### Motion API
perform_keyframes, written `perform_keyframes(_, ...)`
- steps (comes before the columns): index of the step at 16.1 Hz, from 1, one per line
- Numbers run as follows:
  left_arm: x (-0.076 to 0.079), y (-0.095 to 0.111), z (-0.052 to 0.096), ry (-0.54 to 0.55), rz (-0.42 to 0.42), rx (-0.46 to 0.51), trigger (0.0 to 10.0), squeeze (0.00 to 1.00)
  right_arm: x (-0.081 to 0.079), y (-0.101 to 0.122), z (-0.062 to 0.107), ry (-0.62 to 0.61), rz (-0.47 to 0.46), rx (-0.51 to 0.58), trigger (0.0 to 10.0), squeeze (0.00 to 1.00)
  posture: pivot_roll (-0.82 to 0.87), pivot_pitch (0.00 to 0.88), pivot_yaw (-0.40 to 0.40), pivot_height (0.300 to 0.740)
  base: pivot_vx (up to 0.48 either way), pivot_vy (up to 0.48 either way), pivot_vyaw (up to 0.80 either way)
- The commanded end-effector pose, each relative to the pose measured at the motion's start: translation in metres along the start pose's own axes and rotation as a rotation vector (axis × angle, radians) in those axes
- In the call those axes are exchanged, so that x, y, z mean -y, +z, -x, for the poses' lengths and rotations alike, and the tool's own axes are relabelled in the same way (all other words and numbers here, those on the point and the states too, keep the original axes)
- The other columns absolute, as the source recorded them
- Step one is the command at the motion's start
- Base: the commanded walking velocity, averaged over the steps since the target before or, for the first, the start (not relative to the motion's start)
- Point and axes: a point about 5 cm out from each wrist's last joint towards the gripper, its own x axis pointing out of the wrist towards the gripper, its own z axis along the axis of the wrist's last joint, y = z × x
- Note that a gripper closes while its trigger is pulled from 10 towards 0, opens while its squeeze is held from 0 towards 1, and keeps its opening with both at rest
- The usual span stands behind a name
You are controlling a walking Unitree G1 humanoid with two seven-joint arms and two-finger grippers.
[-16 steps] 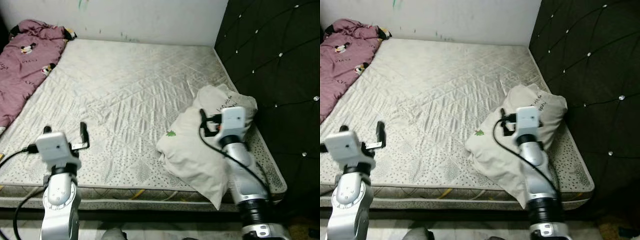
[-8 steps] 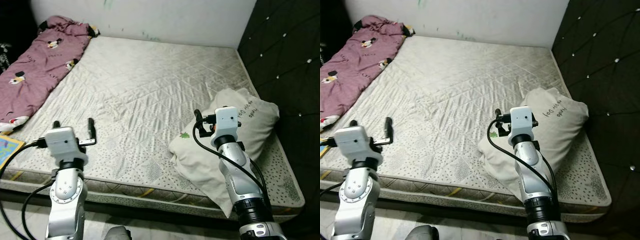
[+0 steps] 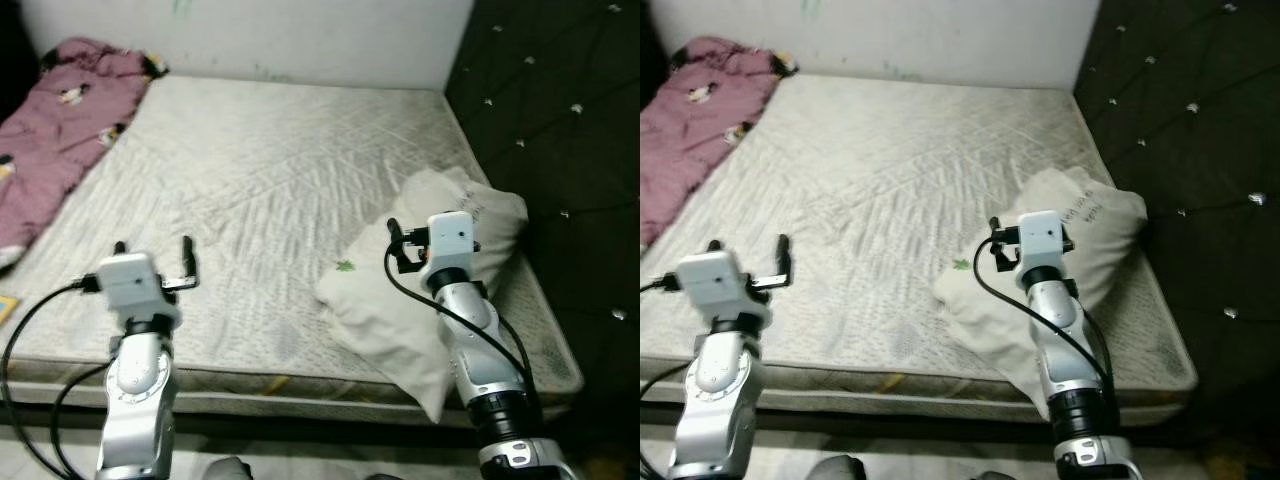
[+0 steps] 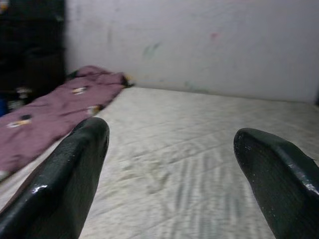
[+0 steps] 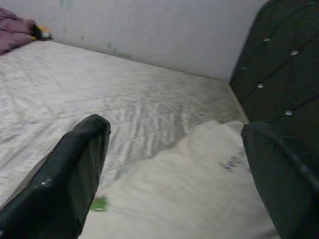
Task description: Clean up the room
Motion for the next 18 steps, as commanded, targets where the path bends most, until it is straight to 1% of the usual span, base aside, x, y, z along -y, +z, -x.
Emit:
perform_keyframes(1, -0.0017, 0.0007, -0.0013, -0.004, -0.007, 0.004, 10.0, 0.0, -0.0026, 0.0031, -0.0023, 0.005, -0.011, 0.01, 10.0, 0.0, 0.04, 0.0, -0.034, 0.74, 0.0, -0.274, 0.0)
perform_keyframes(15, 0.0003, 0.0004, -0.0032, -0.004, -0.004, 0.007, 10.0, 0.0, -0.0027, 0.0018, -0.0052, 0.019, -0.01, 0.003, 10.0, 0.0, 0.04, 0.0, -0.041, 0.74, 0.0, -0.286, 0.0)
perform_keyframes(17, 0.0002, 0.0007, -0.0031, -0.004, 0.0, 0.011, 10.0, 0.0, -0.0027, 0.0018, -0.0054, 0.018, -0.009, 0.004, 10.0, 0.0, 0.04, 0.0, -0.041, 0.74, 0.0, -0.255, 0.0)
perform_keyframes(18, 0.0007, 0.0009, -0.003, -0.006, 0.02, 0.018, 10.0, 0.0, -0.0027, 0.0018, -0.0056, 0.019, -0.009, 0.004, 10.0, 0.0, 0.04, 0.0, -0.041, 0.74, 0.0, 0.0, 0.0)
